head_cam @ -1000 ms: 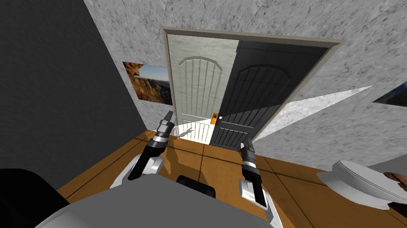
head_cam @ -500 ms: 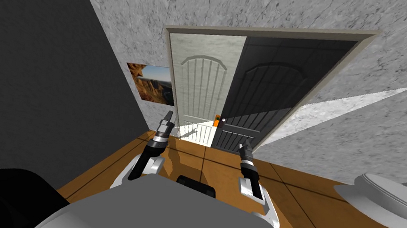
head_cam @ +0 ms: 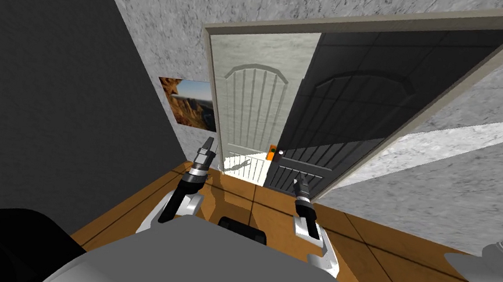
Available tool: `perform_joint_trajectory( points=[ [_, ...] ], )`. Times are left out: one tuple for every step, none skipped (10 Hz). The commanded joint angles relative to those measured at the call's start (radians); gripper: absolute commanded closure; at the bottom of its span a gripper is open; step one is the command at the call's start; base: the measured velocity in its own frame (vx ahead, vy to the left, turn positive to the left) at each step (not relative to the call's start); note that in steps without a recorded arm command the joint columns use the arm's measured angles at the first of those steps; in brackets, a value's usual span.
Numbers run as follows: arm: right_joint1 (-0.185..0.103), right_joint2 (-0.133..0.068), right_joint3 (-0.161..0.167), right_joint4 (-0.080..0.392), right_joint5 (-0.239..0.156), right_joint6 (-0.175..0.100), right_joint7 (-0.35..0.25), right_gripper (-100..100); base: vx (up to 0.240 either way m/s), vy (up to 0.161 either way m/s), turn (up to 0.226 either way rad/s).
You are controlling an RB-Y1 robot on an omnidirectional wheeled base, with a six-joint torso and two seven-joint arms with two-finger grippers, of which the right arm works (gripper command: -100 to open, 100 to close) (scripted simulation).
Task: Pull the door open
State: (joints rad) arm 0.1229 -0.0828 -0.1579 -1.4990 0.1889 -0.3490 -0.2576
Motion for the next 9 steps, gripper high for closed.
perform_joint_trajectory(
  points=[
    [-0.014, -0.002, -0.007, 0.031, 0.010, 0.002, -0.011, -100, 0.090, 0.013, 0.071],
    [-0.023, -0.002, -0.010, 0.047, 0.016, 0.005, -0.017, -100, 0.089, 0.002, 0.059],
    [-0.042, -0.001, -0.017, 0.080, 0.029, 0.012, -0.027, -100, 0.133, -0.001, 0.117],
    [-0.050, 0.000, -0.020, 0.095, 0.035, 0.015, -0.032, -100, 0.146, -0.010, 0.086],
    [-0.066, 0.001, -0.026, 0.123, 0.046, 0.021, -0.041, -100, 0.159, -0.001, 0.087],
    [-0.074, 0.002, -0.029, 0.137, 0.052, 0.024, -0.046, -100, 0.166, 0.013, 0.081],
    [-0.088, 0.003, -0.034, 0.160, 0.061, 0.029, -0.053, -100, 0.168, -0.007, 0.070],
    [-0.101, 0.005, -0.039, 0.183, 0.070, 0.034, -0.061, -100, 0.181, -0.029, 0.116],
    [-0.111, 0.007, -0.043, 0.201, 0.077, 0.038, -0.066, -100, 0.181, -0.025, 0.090]
  ],
)
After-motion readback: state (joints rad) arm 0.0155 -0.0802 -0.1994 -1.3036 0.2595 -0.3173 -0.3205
